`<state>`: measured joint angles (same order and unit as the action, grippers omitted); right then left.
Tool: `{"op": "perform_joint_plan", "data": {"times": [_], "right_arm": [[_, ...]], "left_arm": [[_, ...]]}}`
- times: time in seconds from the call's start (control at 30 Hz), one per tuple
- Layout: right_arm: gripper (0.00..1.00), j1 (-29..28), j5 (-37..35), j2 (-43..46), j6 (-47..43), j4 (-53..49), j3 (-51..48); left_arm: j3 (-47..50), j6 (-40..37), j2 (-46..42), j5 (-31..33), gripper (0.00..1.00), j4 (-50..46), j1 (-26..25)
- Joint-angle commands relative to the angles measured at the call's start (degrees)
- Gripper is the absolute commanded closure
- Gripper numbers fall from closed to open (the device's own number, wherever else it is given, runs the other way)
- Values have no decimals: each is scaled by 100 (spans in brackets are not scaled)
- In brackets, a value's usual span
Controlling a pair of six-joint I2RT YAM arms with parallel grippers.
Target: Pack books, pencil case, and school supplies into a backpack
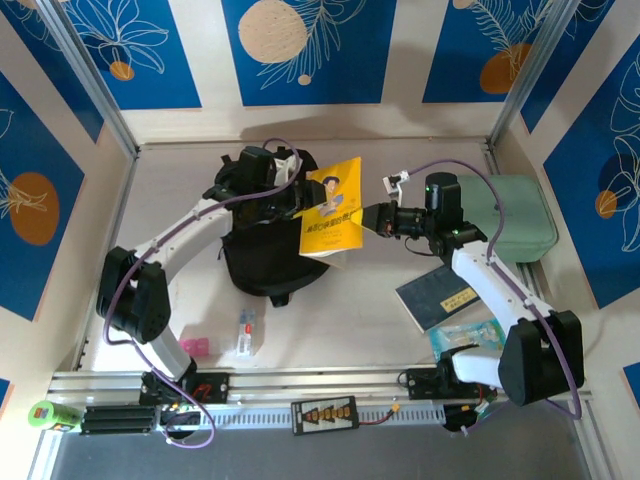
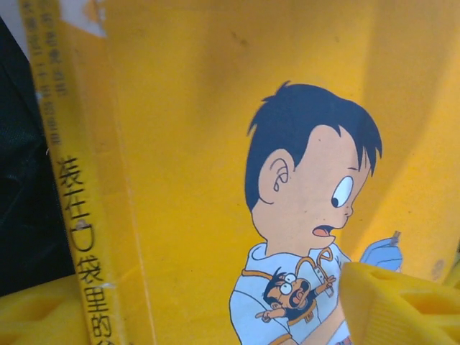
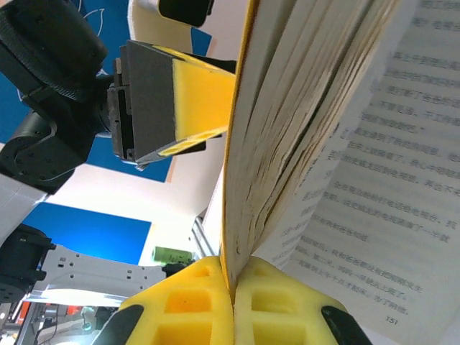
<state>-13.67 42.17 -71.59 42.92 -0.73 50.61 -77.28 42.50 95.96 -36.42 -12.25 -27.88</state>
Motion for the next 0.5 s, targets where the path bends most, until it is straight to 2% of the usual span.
{"op": "perform_joint_plan", "data": {"times": [0.0, 0.17, 0.3, 0.37, 0.43, 0.47], "right_arm": [[96, 30, 61, -72, -164, -33, 129], [96, 102, -448, -229, -311, -648, 325], [95, 45, -423, -386, -288, -728, 423], [94, -15, -449, -456, -271, -732, 471], [87, -42, -550, -508, -234, -813, 535], [77, -55, -653, -517, -202, -894, 563]], "left_arm": [[38, 36, -251, -328, 31, 235, 53], [145, 89, -432, -118, 52, 196, 197], [413, 307, -696, -34, 66, 688, 314], [433, 406, -694, -150, 78, 802, 353], [428, 420, -676, -156, 84, 761, 385], [439, 417, -680, -134, 88, 735, 409]]}}
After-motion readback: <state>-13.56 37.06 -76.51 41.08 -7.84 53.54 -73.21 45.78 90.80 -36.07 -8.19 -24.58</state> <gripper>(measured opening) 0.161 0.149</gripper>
